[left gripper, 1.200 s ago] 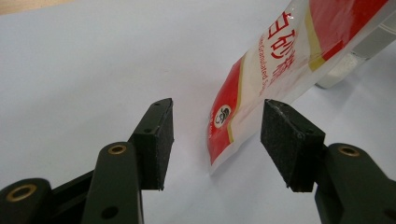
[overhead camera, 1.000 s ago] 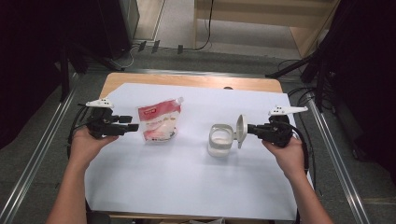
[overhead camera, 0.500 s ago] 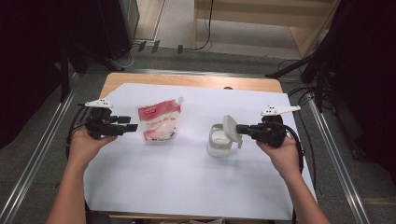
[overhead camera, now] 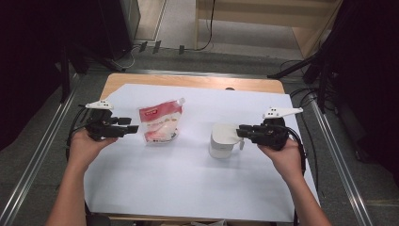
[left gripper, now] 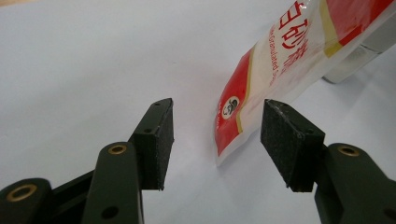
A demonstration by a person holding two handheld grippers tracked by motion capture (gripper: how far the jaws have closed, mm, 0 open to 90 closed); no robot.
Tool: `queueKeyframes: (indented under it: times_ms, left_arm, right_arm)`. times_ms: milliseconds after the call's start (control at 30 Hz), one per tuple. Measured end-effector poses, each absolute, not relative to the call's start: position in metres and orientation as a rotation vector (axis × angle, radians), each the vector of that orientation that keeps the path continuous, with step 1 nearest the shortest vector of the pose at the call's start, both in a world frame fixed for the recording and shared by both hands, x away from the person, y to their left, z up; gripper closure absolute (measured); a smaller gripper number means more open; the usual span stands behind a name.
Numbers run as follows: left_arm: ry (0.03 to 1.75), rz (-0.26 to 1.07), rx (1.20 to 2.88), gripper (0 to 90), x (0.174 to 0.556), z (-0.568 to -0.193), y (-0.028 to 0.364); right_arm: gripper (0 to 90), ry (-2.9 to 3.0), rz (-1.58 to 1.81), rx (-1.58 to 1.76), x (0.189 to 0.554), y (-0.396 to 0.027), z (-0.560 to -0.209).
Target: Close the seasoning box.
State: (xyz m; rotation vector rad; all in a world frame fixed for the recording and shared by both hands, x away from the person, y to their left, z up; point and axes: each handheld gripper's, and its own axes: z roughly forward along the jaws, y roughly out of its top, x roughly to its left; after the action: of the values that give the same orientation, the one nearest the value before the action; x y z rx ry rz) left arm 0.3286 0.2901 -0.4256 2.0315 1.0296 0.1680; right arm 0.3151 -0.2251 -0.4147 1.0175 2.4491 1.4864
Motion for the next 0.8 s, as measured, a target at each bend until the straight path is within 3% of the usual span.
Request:
queueKeyframes:
  times_ms: [100,333,800]
  left_arm:
    - [1.032,0.174,2.029,45.0,0.328,-0.426,0.291]
    - [1.023,0.173,2.041,44.9,0.328,-0.425,0.289]
    - [1.012,0.170,2.034,44.6,0.328,-0.425,0.287]
  right_arm:
    - [61.4,2.426,1.468,1.010,0.314,-0.229,-0.417]
    - [53.6,2.379,1.467,1.028,0.314,-0.237,-0.420]
    - [51.7,2.291,1.431,1.106,0.311,-0.266,-0.430]
